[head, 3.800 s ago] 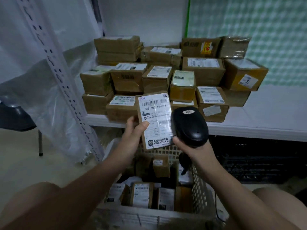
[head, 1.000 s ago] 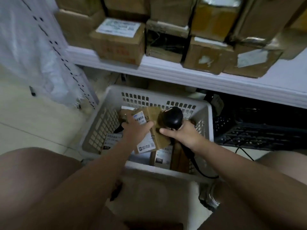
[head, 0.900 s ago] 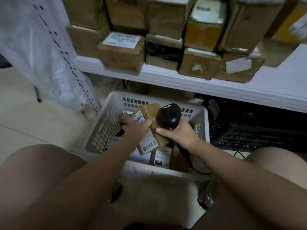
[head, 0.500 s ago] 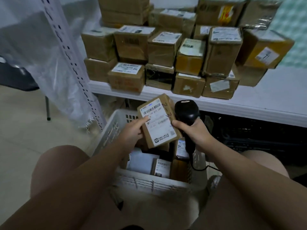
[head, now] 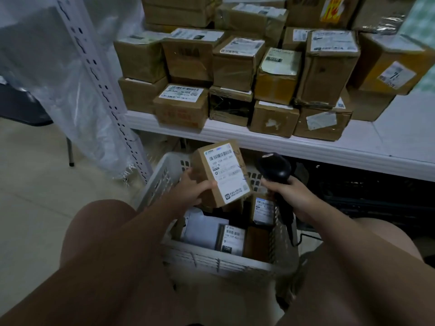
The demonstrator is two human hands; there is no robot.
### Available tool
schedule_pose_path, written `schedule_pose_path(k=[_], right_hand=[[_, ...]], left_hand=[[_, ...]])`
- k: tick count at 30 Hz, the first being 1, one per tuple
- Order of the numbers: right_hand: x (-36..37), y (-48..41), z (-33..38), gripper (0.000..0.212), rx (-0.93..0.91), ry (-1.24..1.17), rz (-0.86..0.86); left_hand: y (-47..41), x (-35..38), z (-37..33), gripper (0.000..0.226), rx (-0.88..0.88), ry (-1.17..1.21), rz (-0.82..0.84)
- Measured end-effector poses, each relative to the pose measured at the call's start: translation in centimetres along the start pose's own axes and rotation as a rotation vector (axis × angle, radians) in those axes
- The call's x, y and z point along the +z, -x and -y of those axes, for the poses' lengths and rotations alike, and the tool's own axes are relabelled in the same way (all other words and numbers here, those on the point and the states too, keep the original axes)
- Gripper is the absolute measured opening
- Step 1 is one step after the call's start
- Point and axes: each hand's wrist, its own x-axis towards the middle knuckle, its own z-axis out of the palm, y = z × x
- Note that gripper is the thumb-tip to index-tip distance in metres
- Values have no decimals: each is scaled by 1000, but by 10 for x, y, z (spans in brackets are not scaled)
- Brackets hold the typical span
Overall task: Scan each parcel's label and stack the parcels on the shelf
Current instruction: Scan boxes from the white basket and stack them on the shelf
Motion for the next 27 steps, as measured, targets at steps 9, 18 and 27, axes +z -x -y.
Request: schedule_pose_path(k=[9,18,27], right_hand=[[28,10,-7,13,-216,123,116],[33,9,-8,21,-178,81,133],[31,3,-11,10,-170,93,138]], left_hand=[[-9,-14,19,51,50,-150,-42],[-21,-17,36,70,1,-242,-163],[-22,-14,37,67,-12,-352,-284]])
